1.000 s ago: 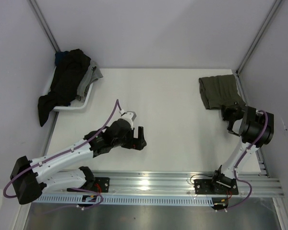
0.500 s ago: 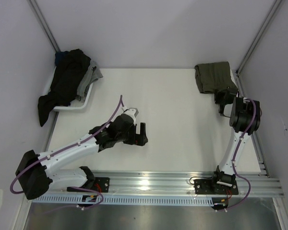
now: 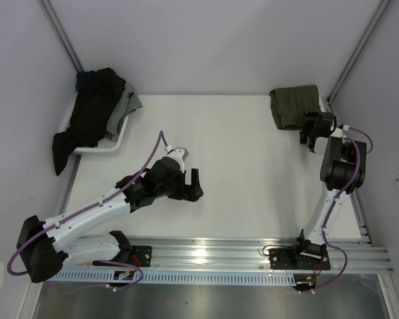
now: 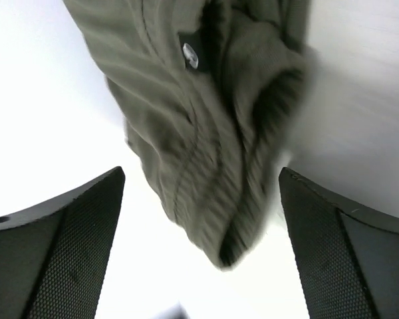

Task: Fold and stack the shorts
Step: Neatly place the folded shorts to the corner, then grab the shorts from the pile

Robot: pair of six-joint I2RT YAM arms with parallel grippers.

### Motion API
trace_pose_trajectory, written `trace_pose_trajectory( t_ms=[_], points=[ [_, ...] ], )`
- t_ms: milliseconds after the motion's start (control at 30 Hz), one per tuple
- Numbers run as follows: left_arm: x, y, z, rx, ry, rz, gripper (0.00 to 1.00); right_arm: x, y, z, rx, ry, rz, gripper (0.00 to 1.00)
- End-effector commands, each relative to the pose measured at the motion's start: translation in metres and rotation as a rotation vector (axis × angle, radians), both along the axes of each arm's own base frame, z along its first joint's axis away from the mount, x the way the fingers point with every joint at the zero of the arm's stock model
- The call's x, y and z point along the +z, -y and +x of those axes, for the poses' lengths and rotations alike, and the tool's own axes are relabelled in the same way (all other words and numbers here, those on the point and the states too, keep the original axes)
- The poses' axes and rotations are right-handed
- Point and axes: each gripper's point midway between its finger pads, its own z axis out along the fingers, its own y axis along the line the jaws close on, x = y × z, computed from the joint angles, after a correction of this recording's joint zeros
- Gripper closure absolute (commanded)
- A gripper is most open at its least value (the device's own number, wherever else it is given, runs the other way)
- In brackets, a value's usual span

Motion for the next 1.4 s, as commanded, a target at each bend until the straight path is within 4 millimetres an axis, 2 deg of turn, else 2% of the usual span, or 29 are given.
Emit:
trace_pose_trajectory(
  t_ms=[0, 100, 133, 167, 200, 267, 333, 367, 400, 433, 500, 533, 567, 600, 633, 700, 733, 800, 833, 900, 933, 967, 1000, 1033, 1133, 1167, 1200, 1333, 1367],
  points=[
    [0.031, -0.005, 0.004, 0.007, 0.066, -0.043, 0.01, 0.020, 0.019, -0.037, -0.003, -0.152, -0.138, 0.00],
    [0.038, -0.012, 0.002, 0.020, 0.090, -0.056, 0.01, 0.053, 0.010, -0.055, 0.133, -0.164, -0.226, 0.00],
    [0.042, -0.015, 0.002, 0.028, 0.105, -0.062, 0.01, 0.062, -0.001, -0.061, 0.194, -0.167, -0.238, 0.01],
    [0.042, -0.018, 0.002, 0.034, 0.110, -0.060, 0.01, 0.089, -0.012, -0.070, 0.236, -0.143, -0.278, 0.00],
    [0.043, -0.021, 0.002, 0.040, 0.117, -0.054, 0.01, 0.091, -0.032, -0.078, 0.336, -0.140, -0.355, 0.00],
    [0.047, -0.031, 0.005, 0.068, 0.140, -0.043, 0.01, 0.111, -0.067, -0.098, 0.462, -0.092, -0.406, 0.01],
    [0.050, -0.042, 0.012, 0.110, 0.156, -0.036, 0.01, 0.110, -0.107, -0.119, 0.613, -0.097, -0.460, 0.00],
    [0.050, -0.045, 0.014, 0.118, 0.156, -0.032, 0.01, 0.126, -0.123, -0.129, 0.656, -0.052, -0.496, 0.01],
    [0.051, -0.049, 0.017, 0.132, 0.159, -0.031, 0.01, 0.125, -0.135, -0.138, 0.694, -0.047, -0.519, 0.00],
    [0.052, -0.054, 0.022, 0.155, 0.158, -0.027, 0.01, 0.113, -0.158, -0.153, 0.758, -0.068, -0.548, 0.01],
    [0.055, -0.061, 0.027, 0.197, 0.157, -0.022, 0.01, 0.108, -0.180, -0.178, 0.798, -0.082, -0.611, 0.01],
    [0.054, -0.069, 0.031, 0.234, 0.146, -0.010, 0.01, 0.107, -0.206, -0.191, 0.864, -0.066, -0.658, 0.01],
    [0.058, -0.073, 0.036, 0.262, 0.154, -0.013, 0.01, 0.104, -0.210, -0.198, 0.850, -0.081, -0.700, 0.01],
    [0.060, -0.077, 0.041, 0.286, 0.160, -0.014, 0.01, 0.113, -0.221, -0.208, 0.869, -0.043, -0.731, 0.00],
    [0.063, -0.087, 0.050, 0.337, 0.167, -0.013, 0.01, 0.101, -0.241, -0.226, 0.932, -0.043, -0.764, 0.00],
    [0.072, -0.094, 0.064, 0.377, 0.179, -0.024, 0.01, 0.103, -0.248, -0.240, 0.931, -0.025, -0.811, 0.01],
    [0.072, -0.110, 0.074, 0.435, 0.167, -0.009, 0.01, 0.093, -0.253, -0.249, 0.955, -0.022, -0.822, 0.00],
    [0.091, -0.125, 0.090, 0.498, 0.185, -0.014, 0.01, 0.089, -0.262, -0.262, 0.998, 0.002, -0.836, 0.00],
    [0.087, -0.144, 0.100, 0.566, 0.162, 0.015, 0.01, 0.092, -0.264, -0.266, 1.002, 0.025, -0.834, 0.01],
    [0.108, -0.164, 0.116, 0.639, 0.185, 0.007, 0.01, 0.082, -0.264, -0.275, 1.025, 0.019, -0.831, 0.01],
    [0.109, -0.184, 0.127, 0.704, 0.166, 0.017, 0.01, 0.081, -0.264, -0.278, 1.031, 0.029, -0.830, 0.01],
    [0.108, -0.193, 0.133, 0.730, 0.159, 0.024, 0.01, 0.078, -0.264, -0.283, 1.041, 0.035, -0.833, 0.01],
    [0.122, -0.214, 0.143, 0.796, 0.182, 0.016, 0.01, 0.078, -0.265, -0.285, 1.048, 0.043, -0.831, 0.01],
    [0.111, -0.225, 0.151, 0.830, 0.140, 0.035, 0.01, 0.076, -0.266, -0.288, 1.061, 0.045, -0.829, 0.01],
    [0.108, -0.269, 0.170, 0.954, 0.122, -0.007, 0.03, 0.078, -0.272, -0.292, 1.073, 0.091, -0.822, 0.01],
    [0.093, -0.274, 0.179, 0.976, 0.070, -0.039, 0.03, 0.079, -0.273, -0.293, 1.075, 0.099, -0.822, 0.01],
    [0.090, -0.292, 0.184, 1.027, 0.056, -0.059, 0.03, 0.077, -0.277, -0.298, 1.102, 0.108, -0.813, 0.02],
    [0.073, -0.316, 0.209, 1.103, 0.001, -0.130, 0.05, 0.073, -0.287, -0.308, 1.153, 0.136, -0.823, 0.02],
    [0.061, -0.322, 0.215, 1.127, -0.026, -0.123, 0.05, 0.071, -0.288, -0.309, 1.159, 0.137, -0.828, 0.02]
  ],
)
